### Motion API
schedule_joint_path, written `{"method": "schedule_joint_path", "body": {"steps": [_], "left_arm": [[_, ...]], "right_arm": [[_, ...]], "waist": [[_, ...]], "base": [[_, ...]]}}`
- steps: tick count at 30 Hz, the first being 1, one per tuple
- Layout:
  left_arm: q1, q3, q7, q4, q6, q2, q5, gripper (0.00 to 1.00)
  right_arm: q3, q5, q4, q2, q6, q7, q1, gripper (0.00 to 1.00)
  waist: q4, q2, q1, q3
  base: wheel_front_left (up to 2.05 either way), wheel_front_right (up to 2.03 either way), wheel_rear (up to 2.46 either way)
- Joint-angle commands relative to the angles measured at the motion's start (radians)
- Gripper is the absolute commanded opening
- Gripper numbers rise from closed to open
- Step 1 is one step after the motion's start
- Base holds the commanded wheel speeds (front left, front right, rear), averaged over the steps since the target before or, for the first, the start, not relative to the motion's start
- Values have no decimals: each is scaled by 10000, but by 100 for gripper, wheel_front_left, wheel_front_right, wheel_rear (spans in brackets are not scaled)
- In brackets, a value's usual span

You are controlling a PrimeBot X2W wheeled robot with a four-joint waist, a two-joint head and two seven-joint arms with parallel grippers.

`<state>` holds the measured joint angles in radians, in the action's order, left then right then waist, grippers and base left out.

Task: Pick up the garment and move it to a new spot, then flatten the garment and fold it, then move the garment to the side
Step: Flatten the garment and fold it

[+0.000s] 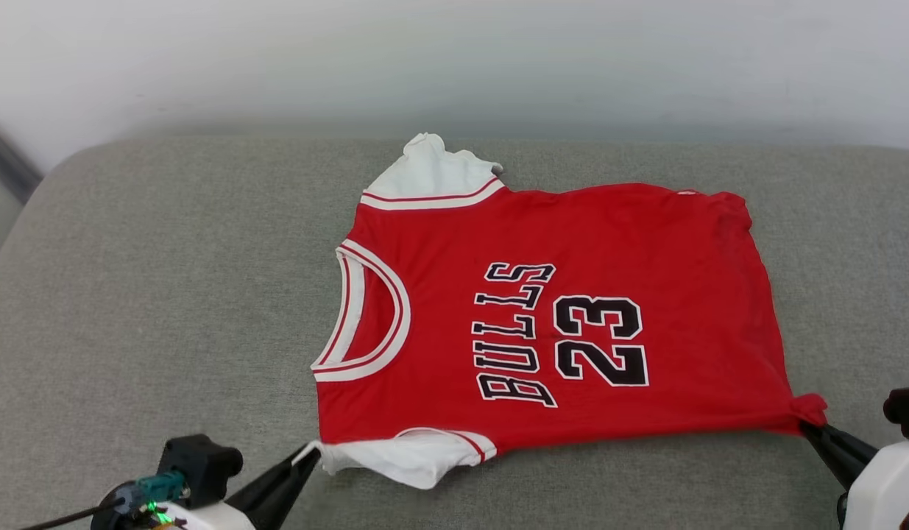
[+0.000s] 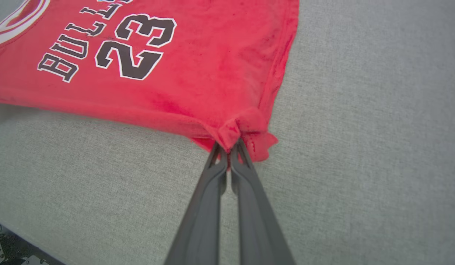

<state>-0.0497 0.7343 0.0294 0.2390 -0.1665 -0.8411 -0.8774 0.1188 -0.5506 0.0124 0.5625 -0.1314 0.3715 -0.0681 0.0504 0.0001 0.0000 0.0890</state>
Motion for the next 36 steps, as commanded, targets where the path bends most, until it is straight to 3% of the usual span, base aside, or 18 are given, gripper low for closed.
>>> {"method": "schedule_joint_path", "body": {"steps": [1, 11, 29, 30, 31, 32, 36], "left_arm": [[-280, -136, -116, 27, 58, 22, 92, 0], [-2163, -572, -3, -174, 315, 285, 612, 0], [-4398, -419, 35, -3312, 1002, 1320, 1125, 0], [-4467, -346, 124, -3493, 1059, 1371, 1135, 39], [-4565, -302, 165, -3656, 1095, 1437, 1174, 100], [-4643, -287, 109, -3829, 1082, 1515, 1199, 100], [-4627, -170, -82, -4345, 1059, 1852, 1251, 100]], "right_arm": [[-56, -30, -145, -123, 13, 89, 211, 0], [93, 171, -333, 2, 13, 796, 1583, 0], [1020, 650, 1342, -588, 13, 681, 3881, 0], [1105, 682, 1477, -627, 13, 640, 3979, 0], [1140, 675, 1627, -697, 13, 587, 4088, 13], [1159, 568, 1782, -792, 13, 628, 4163, 100], [1399, 607, 2034, -679, 13, 429, 4370, 100]], "waist": [[-57, -1, 0, 186], [-181, -1, 0, 1420], [-455, -1, 0, 2737], [-453, -1, 0, 2746], [-451, -1, 0, 2748], [-449, -1, 0, 2735], [-425, -1, 0, 2541]], "base": [[0, 0, 0], [0, 0, 0], [0, 0, 0], [0, 0, 0], [0, 0, 0], [0, 0, 0], [0, 0, 0]]}}
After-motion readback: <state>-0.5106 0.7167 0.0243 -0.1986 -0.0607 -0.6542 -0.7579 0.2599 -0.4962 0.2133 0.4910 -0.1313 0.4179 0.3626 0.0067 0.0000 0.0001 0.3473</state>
